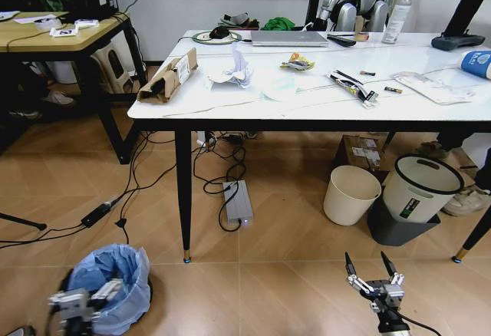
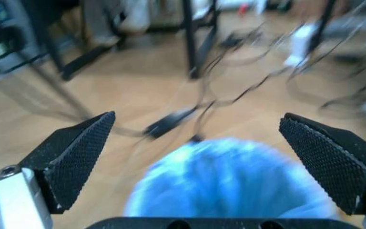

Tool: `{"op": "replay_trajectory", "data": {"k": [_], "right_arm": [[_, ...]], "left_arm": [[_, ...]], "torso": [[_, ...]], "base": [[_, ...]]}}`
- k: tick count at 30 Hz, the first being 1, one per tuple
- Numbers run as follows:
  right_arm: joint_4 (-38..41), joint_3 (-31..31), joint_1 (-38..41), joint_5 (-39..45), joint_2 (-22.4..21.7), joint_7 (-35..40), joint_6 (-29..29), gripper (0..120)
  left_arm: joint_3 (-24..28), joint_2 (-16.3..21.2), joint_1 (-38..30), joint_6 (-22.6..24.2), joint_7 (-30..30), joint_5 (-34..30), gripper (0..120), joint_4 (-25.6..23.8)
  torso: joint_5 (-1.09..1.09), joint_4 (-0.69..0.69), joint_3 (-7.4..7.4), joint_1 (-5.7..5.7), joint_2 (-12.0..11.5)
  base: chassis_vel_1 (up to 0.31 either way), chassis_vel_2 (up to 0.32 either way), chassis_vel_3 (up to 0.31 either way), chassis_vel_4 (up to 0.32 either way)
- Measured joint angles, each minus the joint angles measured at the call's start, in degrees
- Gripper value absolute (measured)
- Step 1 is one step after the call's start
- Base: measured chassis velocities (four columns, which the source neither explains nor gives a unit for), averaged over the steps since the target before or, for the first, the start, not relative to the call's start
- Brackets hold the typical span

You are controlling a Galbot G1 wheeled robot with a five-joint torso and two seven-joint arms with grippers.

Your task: Pick up the trash bin and place the trash from the table into it.

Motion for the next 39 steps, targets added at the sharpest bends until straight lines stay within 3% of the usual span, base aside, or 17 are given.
{"op": "replay_trajectory", "data": {"k": [8, 13, 16, 22, 34, 39], "right_arm": [[-1.16, -1.12, 0.96, 0.08, 0.00, -0.06, 0.24, 100], [-1.39, -1.59, 1.00, -0.06, 0.00, -0.10, 0.41, 100], [-1.53, -1.69, 0.94, -0.18, 0.00, -0.12, 0.50, 100], [-1.79, -1.28, 0.95, -0.27, 0.00, -0.12, 0.57, 100], [-1.56, -0.75, 0.74, -0.40, 0.00, -0.07, 0.55, 100], [-1.55, -0.65, 0.74, -0.41, 0.00, -0.03, 0.54, 100]], "left_arm": [[-2.33, 6.76, -3.13, 13.84, -0.86, -11.45, 100, 3.44], [-2.30, 8.86, -6.59, 18.01, 0.91, -14.76, 100, 8.40], [-1.72, 9.75, -9.86, 18.91, 2.17, -15.53, 100, 13.65], [-0.36, 9.97, -14.22, 19.26, 3.30, -15.75, 99, 18.92], [1.53, 9.24, -18.30, 19.97, 4.51, -14.61, 94, 23.59], [1.73, 9.13, -19.51, 19.90, 4.99, -13.62, 87, 26.00]], "torso": [[0.00, -0.01, 0.14, 0.06, 0.19], [0.00, -0.01, 0.19, 0.09, 0.26], [-0.01, 0.00, 0.22, 0.11, 0.32], [0.00, -0.01, 0.27, 0.12, 0.39], [0.02, 0.00, 0.33, 0.15, 0.46], [0.02, 0.00, 0.34, 0.16, 0.48]], "base": [[0.000, 0.000, 0.000, 0.000], [0.000, 0.000, 0.000, 0.000], [0.000, 0.000, 0.000, 0.000], [0.000, 0.000, 0.000, 0.000], [0.000, 0.000, 0.000, 0.000], [0.000, 0.000, 0.000, 0.000]]}}
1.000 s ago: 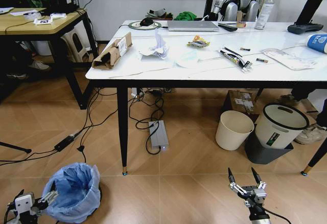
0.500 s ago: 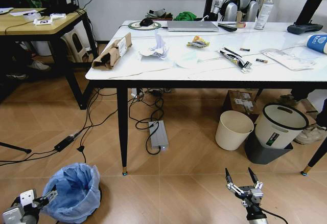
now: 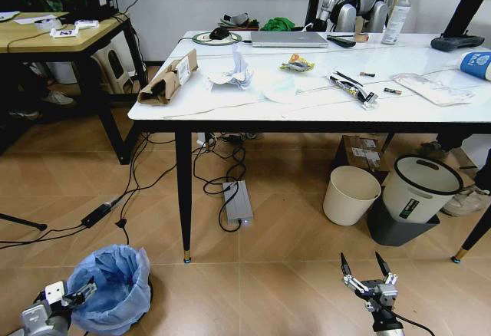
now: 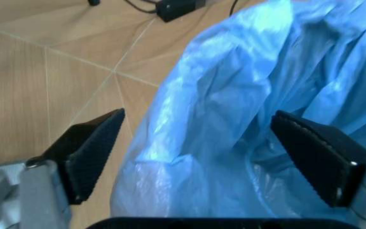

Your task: Pick up the trash bin and place the trash from the table into it.

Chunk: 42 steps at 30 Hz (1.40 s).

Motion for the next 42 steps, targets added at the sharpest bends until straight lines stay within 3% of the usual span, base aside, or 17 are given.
{"op": "replay_trajectory", "data": {"k": [6, 11, 24, 28, 30, 39, 42], "right_arm": [[0.31, -0.04, -0.04, -0.24, 0.00, 0.06, -0.14, 100], [0.78, -0.02, -0.23, -0.27, 0.00, 0.18, -0.27, 100], [1.41, 0.03, -0.59, -0.27, 0.00, 0.33, -0.27, 100], [1.60, 0.04, -0.65, -0.31, 0.00, 0.34, -0.28, 100], [1.65, 0.04, -0.65, -0.39, 0.00, 0.35, -0.33, 100], [1.65, 0.06, -0.71, -0.88, 0.00, 0.40, -0.39, 100], [1.76, 0.07, -0.85, -1.25, 0.00, 0.67, -0.43, 100]], "left_arm": [[0.23, -0.54, -0.90, -0.20, 0.72, 0.71, 72, 1.90], [0.26, -0.93, -0.87, -0.45, 1.41, 0.79, 48, 1.99], [0.05, -1.77, -0.52, -1.73, 3.06, 0.91, 3, 2.26], [-0.09, -2.12, -0.35, -3.48, 5.52, 0.91, 0, 2.74], [-0.39, -2.61, -0.14, -7.13, 9.93, 1.44, 0, 3.71], [-0.72, -4.18, 0.51, -12.52, 19.36, 2.79, 0, 4.74], [-0.46, -4.46, 1.07, -13.98, 20.16, 3.13, 0, 4.54]], "torso": [[-0.01, 0.00, 0.02, 0.01, 0.03], [0.00, 0.00, 0.03, 0.01, 0.04], [0.03, 0.00, 0.04, 0.01, 0.07], [0.02, 0.00, 0.04, 0.01, 0.08], [0.00, 0.00, 0.05, 0.02, 0.08], [-0.02, 0.00, 0.05, 0.02, 0.08], [-0.03, -0.01, 0.06, 0.02, 0.08]], "base": [[0.000, 0.000, 0.000, 0.000], [0.000, 0.000, 0.000, 0.000], [0.000, 0.000, 0.000, 0.000], [0.000, 0.000, 0.000, 0.000], [0.000, 0.000, 0.000, 0.000], [0.000, 0.000, 0.000, 0.000], [0.000, 0.000, 0.000, 0.000]]}}
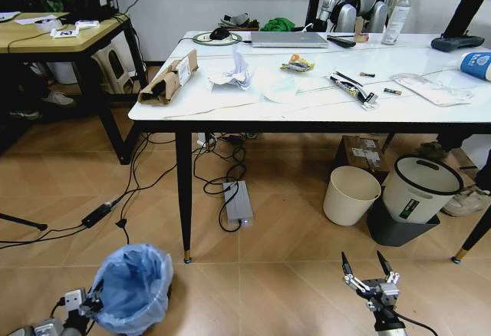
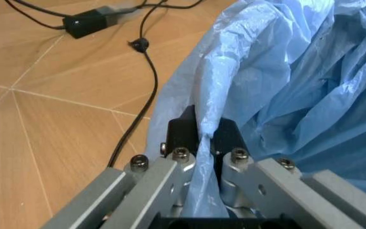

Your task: Pick up the trash bin and place the trash from the table into it.

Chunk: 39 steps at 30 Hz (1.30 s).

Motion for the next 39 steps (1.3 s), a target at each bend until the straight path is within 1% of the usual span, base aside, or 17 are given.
{"op": "replay_trajectory", "data": {"k": [2, 4, 8, 9, 15, 16, 19, 21, 22, 23, 25, 28, 35, 39], "right_arm": [[0.05, 0.00, -0.05, -0.11, 0.00, 0.14, -0.01, 100], [0.09, 0.00, -0.11, -0.35, 0.00, 0.49, -0.01, 100], [0.31, 0.02, -0.34, -0.68, 0.00, 1.00, -0.01, 100], [0.31, 0.02, -0.34, -0.68, 0.00, 1.00, -0.01, 100], [0.58, 0.12, -0.62, -1.28, 0.00, 1.40, -0.06, 100], [0.58, 0.12, -0.62, -1.28, 0.00, 1.40, -0.06, 100], [0.55, 0.20, -0.68, -1.46, 0.00, 1.46, -0.06, 100], [0.48, 0.27, -0.70, -1.51, 0.00, 1.49, -0.07, 100], [0.48, 0.27, -0.70, -1.51, 0.00, 1.49, -0.07, 100], [0.38, 0.35, -0.68, -1.57, 0.00, 1.53, -0.07, 100], [0.28, 0.37, -0.64, -1.71, 0.00, 1.55, -0.07, 100], [0.29, 0.33, -0.65, -1.97, 0.00, 1.60, -0.07, 100], [0.50, 0.32, -0.83, -2.11, 0.00, 1.74, -0.07, 100], [0.57, 0.46, -0.97, -2.11, 0.00, 1.76, -0.06, 100]], "left_arm": [[0.21, -0.02, 0.40, -0.41, -0.38, 0.31, 0, -0.56], [0.80, 0.04, 1.57, -1.55, -1.15, 0.96, 0, -2.35], [2.80, 0.44, 5.46, -3.90, -2.60, 1.67, 0, -8.00], [2.80, 0.44, 5.46, -3.90, -2.60, 1.67, 0, -8.00], [7.73, 0.76, 13.48, -5.03, -5.59, 2.99, 0, -18.28], [7.73, 0.76, 13.48, -5.03, -5.59, 2.99, 0, -18.28], [10.29, 0.75, 17.33, -5.33, -6.42, 4.53, 0, -23.59], [11.43, 0.73, 18.88, -5.71, -7.14, 5.47, 0, -25.98], [11.43, 0.73, 18.88, -5.71, -7.14, 5.47, 0, -25.98], [12.89, 0.72, 20.56, -6.27, -8.00, 6.53, 0, -28.77], [14.20, 0.72, 21.81, -6.78, -8.25, 7.58, 0, -30.77], [15.81, 0.46, 22.73, -7.00, -8.24, 8.80, 0, -32.14], [16.68, -0.10, 22.42, -7.48, -7.21, 8.33, 0, -31.91], [16.79, -0.31, 22.07, -7.49, -6.48, 7.87, 0, -31.74]], "torso": [[0.00, 0.01, 0.00, 0.00, 0.00], [0.00, 0.00, 0.00, 0.00, 0.00], [0.02, 0.00, 0.00, 0.00, 0.00], [0.02, 0.00, 0.00, 0.00, 0.00], [0.05, 0.00, 0.00, 0.00, 0.01], [0.05, 0.00, 0.00, 0.00, 0.01], [0.03, 0.01, 0.00, 0.00, 0.01], [0.04, 0.01, 0.00, 0.00, 0.01], [0.04, 0.01, 0.00, 0.00, 0.01], [0.04, 0.01, 0.00, 0.00, 0.02], [0.04, 0.00, 0.00, 0.00, 0.02], [0.04, 0.01, 0.00, 0.00, 0.02], [0.03, 0.00, 0.10, 0.10, 0.23], [0.03, 0.00, 0.81, 0.41, 1.25]], "base": [[0.000, 0.000, 0.000, 0.000], [0.000, 0.000, 0.000, 0.000], [0.000, 0.000, 0.000, 0.000], [0.000, 0.000, 0.000, 0.000], [0.000, 0.000, 0.000, 0.000], [0.000, 0.000, 0.000, 0.000], [0.000, 0.000, 0.000, 0.000], [0.000, 0.000, 0.000, 0.000], [0.000, 0.000, 0.000, 0.000], [0.000, 0.000, 0.000, 0.000], [0.000, 0.000, 0.000, 0.000], [0.000, 0.000, 0.000, 0.000], [0.000, 0.000, 0.000, 0.000], [0.000, 0.000, 0.000, 0.000]]}}
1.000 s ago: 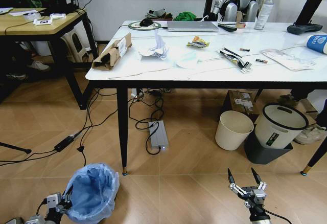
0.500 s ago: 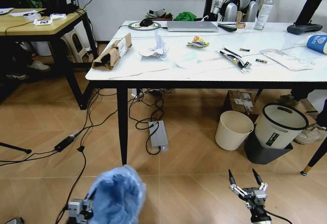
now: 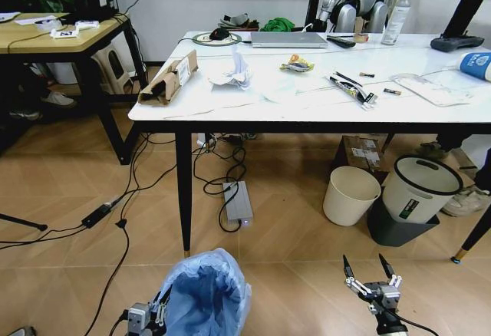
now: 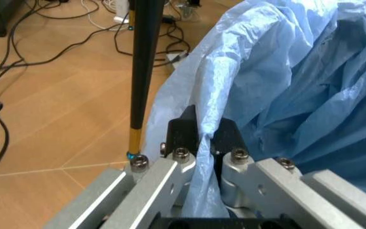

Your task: Pick up the trash bin and place the trash from the table into it.

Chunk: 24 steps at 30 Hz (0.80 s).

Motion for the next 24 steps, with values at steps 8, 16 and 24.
{"op": "replay_trajectory", "data": {"k": [8, 16, 24], "right_arm": [[0.11, 0.02, -0.32, 0.00, 0.00, 0.01, 0.04, 100], [0.35, -0.01, -0.52, -0.05, 0.00, 0.01, 0.06, 100], [0.12, -0.04, -0.54, -0.09, 0.00, 0.01, 0.20, 100]], "left_arm": [[0.60, -0.32, -0.03, 0.46, 0.41, -0.88, 0, -0.19], [1.93, 0.08, 0.39, 3.41, -0.41, -5.05, 0, -1.50], [1.92, -0.09, 0.08, 3.44, -0.40, -4.49, 0, -1.32]], "torso": [[0.00, 0.00, 1.33, 0.46, 1.81], [0.00, 0.00, 2.68, 1.18, 3.87], [0.00, 0.00, 4.00, 1.92, 5.93]], "base": [[0.000, 0.000, 0.000, 0.000], [0.000, 0.000, 0.000, 0.000], [0.000, 0.000, 0.000, 0.000]]}}
